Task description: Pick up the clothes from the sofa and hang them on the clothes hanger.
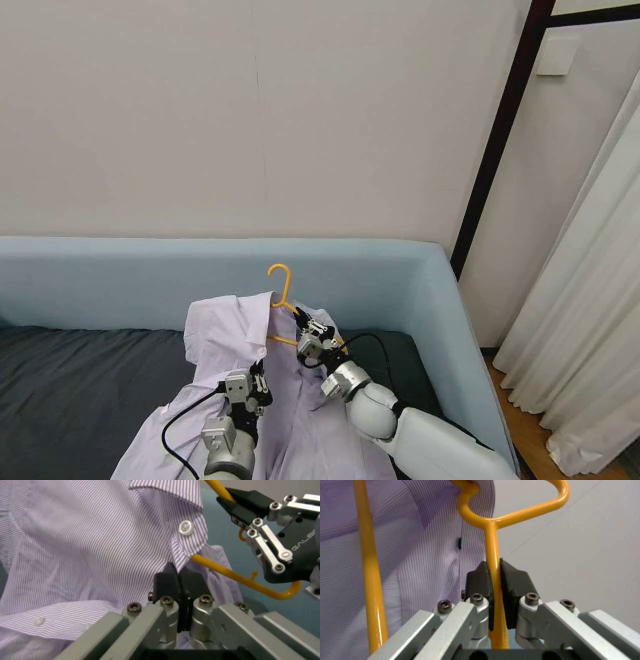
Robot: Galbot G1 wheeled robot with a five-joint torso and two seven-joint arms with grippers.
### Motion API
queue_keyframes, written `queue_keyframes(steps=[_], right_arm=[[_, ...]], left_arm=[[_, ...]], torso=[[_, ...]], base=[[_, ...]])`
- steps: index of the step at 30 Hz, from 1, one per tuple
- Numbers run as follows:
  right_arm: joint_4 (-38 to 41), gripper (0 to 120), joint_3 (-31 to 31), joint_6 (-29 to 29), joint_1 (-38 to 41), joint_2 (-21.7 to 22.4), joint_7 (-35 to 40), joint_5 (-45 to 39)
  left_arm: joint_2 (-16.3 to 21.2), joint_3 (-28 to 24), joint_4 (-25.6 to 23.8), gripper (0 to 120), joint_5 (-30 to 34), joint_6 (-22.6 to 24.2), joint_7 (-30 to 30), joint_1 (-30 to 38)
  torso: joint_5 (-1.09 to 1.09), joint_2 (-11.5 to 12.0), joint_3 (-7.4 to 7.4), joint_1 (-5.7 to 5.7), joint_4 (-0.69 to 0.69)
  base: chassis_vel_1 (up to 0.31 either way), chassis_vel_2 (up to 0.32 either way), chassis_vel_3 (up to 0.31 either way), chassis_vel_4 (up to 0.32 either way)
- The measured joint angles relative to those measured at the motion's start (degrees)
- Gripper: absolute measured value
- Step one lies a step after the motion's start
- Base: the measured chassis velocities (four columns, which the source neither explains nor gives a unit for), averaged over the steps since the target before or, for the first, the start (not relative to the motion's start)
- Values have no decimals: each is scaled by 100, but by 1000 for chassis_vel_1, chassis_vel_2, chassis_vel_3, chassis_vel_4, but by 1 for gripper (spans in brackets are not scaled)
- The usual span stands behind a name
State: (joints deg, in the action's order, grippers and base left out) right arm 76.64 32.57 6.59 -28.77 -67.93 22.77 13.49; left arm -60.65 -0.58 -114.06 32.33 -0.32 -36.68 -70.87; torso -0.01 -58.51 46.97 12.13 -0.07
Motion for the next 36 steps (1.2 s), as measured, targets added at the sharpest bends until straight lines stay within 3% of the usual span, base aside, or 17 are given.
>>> queue_keyframes(steps=[4,9,15,20,22,25,29,30,34,35,36], right_arm=[[75,4,-33,70,-73,18,-17,75],[55,4,-278,322,-217,39,-52,158],[90,4,-610,491,-407,92,-8,396],[145,4,-870,602,-535,103,45,724],[145,4,-1031,724,-599,114,69,1021],[114,4,-1186,878,-660,126,76,1332],[4,4,-1443,1154,-747,140,80,1798],[4,4,-1443,1154,-747,140,80,1798],[-52,4,-1553,1314,-752,117,100,2022],[-52,4,-1553,1314,-752,117,100,2022],[-54,4,-1565,1348,-738,101,103,2056]], left_arm=[[52,39,-117,9,-60,135,30,-100],[484,513,-615,30,-239,567,-24,-616],[898,715,-1079,46,-588,598,-6,-1069],[1121,961,-1333,63,-861,69,329,-1336],[1301,1242,-1477,73,-798,-375,677,-1377],[1590,1607,-1614,83,-437,-646,1099,-1300],[2616,2152,-1497,98,878,-935,2043,-757],[2616,2152,-1497,98,878,-935,2043,-757],[3617,1903,-583,100,2227,-970,3332,412],[3617,1903,-583,100,2227,-970,3332,412],[3762,1732,-263,100,2476,-978,3568,850]], torso=[[0,0,0,0,0],[0,0,0,0,1],[0,0,0,0,0],[0,0,0,0,1],[-2,0,-1,0,2],[-2,0,-1,0,2],[-1,0,0,0,-1],[-1,0,0,0,-1],[-1,0,0,0,0],[-1,0,0,0,0],[-3,0,1,1,2]], base=[[0,0,0,0],[0,0,0,0],[0,0,0,0],[0,0,0,0],[0,0,0,0],[0,0,0,0],[0,0,0,0],[0,0,0,0],[0,0,0,0],[0,0,0,0],[0,0,0,0]])
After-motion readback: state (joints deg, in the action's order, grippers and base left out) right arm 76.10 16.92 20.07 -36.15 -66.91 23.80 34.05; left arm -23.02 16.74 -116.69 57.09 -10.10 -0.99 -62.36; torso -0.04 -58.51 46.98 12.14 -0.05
